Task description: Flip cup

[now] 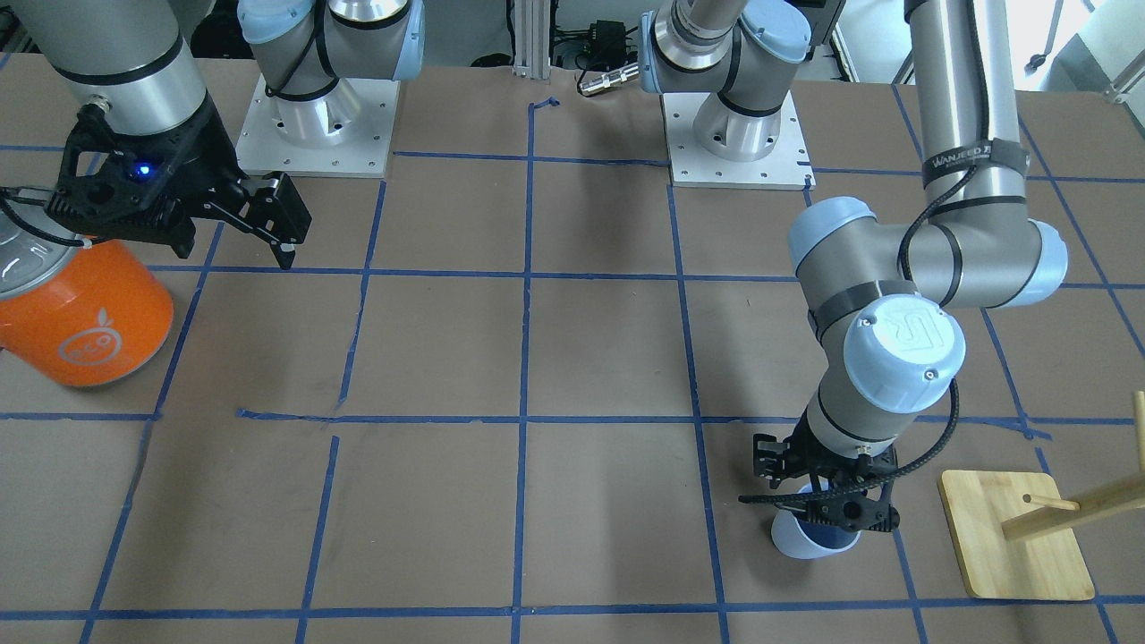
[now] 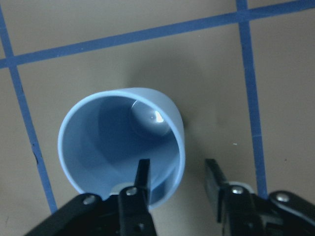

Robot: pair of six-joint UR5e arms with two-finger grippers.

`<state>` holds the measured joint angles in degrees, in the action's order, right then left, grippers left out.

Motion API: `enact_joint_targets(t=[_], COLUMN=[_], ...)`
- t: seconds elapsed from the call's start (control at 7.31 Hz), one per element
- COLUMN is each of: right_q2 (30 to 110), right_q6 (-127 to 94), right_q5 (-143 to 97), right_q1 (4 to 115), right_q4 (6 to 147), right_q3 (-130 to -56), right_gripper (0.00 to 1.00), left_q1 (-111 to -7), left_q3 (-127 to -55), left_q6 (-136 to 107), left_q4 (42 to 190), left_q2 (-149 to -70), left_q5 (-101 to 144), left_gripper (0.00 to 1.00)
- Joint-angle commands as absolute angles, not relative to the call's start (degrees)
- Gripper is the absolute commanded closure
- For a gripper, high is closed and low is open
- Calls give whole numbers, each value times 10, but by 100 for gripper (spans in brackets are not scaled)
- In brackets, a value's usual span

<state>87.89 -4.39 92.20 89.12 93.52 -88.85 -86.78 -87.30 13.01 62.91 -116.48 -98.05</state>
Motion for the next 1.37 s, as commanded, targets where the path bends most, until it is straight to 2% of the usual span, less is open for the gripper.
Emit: enact_joint_targets(t=[0.0,0.41,0.55,0.68,1.23], right_q2=[880,879,879,879,880], right_q6=[-44,-44,-44,-44,-44], right_q5=[922,922,922,922,922], right_q1=[891,891,891,891,891], right_q4=[934,935,935,935,935], right_q3=[-889,-889,-889,-889,-889], right_gripper=[0,0,0,0,0], left_q1=[-875,-876,-876,-878,-878], left_q3=[-868,-873,-880,-885,-895], left_q6=[130,123,131,130,124], left_q4=[715,798,802,804,801], left_q2=[-1078,-958,-930,-919,-911], left_q5=[-986,-909,-911,-914,-918], left_gripper=[0,0,4,0,0])
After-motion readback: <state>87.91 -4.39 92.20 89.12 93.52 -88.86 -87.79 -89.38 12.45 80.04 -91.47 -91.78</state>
